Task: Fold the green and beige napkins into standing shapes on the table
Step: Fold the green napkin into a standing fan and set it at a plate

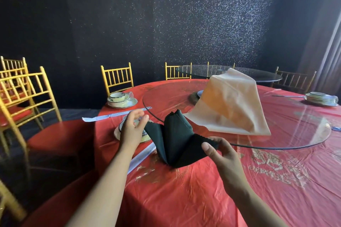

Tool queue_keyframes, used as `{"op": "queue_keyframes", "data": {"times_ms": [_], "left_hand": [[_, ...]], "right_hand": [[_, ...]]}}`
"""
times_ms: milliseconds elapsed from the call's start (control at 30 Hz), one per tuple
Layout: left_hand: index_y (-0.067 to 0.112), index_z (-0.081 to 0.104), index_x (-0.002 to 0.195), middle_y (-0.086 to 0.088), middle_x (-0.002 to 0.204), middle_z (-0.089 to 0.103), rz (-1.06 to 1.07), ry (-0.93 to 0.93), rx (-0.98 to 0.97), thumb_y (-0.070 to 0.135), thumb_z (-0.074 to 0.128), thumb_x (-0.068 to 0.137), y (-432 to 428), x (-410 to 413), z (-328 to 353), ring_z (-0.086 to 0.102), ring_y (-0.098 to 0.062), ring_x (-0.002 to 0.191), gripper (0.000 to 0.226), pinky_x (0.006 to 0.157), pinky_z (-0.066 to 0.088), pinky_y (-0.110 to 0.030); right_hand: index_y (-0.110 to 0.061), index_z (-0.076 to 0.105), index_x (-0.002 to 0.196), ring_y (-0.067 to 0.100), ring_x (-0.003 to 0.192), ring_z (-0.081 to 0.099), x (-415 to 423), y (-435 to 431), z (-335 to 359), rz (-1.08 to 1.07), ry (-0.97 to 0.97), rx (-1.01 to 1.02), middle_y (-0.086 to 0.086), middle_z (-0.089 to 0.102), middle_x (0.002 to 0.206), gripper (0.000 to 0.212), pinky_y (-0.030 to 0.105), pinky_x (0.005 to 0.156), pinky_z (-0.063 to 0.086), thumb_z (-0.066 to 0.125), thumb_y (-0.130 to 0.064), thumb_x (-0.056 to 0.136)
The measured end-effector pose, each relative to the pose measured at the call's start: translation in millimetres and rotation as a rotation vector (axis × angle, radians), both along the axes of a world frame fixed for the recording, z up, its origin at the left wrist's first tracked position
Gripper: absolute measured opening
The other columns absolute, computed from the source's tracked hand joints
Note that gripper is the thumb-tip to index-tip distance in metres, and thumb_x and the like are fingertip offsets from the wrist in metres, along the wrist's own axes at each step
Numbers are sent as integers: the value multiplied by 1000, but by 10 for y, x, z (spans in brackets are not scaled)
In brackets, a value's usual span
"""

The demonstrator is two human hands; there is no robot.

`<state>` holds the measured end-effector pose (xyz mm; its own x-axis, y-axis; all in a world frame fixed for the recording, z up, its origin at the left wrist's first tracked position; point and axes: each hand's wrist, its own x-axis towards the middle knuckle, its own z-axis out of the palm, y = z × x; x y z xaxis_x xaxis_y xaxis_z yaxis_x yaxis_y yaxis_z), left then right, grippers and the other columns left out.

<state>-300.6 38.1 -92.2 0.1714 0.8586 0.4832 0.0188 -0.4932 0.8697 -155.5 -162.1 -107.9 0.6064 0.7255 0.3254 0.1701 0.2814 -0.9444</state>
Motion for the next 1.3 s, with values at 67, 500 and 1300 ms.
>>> {"op": "queue_keyframes", "data": {"times_ms": [67, 500, 1300], "left_hand": [[9, 53, 114, -1, 110, 57, 28, -107, -64, 15, 54, 92, -63, -48, 6, 52, -12, 103, 23, 94, 39, -25], [12, 56, 79, -3, 79, 56, -311, -195, -692, -1, 54, 88, -485, -24, -352, 53, -13, 69, 16, 61, 53, -24], [27, 64, 97, 6, 114, 62, -380, -192, -258, 21, 50, 92, -100, -77, -3, 52, -12, 111, 16, 97, 38, -31]], "right_hand": [[-20, 62, 97, 5, 93, 61, 38, -25, -26, 28, -16, -38, 2, 64, 105, 43, 20, 76, 45, 77, -41, 62], [-20, 60, 112, 31, 104, 60, 145, 83, -160, 147, 9, -112, 12, 61, 116, 42, 23, 77, 50, 73, -5, 75], [-18, 72, 83, 12, 87, 60, 108, 18, -97, 56, -32, -57, 6, 68, 95, 31, 26, 80, 43, 74, -46, 69]]}}
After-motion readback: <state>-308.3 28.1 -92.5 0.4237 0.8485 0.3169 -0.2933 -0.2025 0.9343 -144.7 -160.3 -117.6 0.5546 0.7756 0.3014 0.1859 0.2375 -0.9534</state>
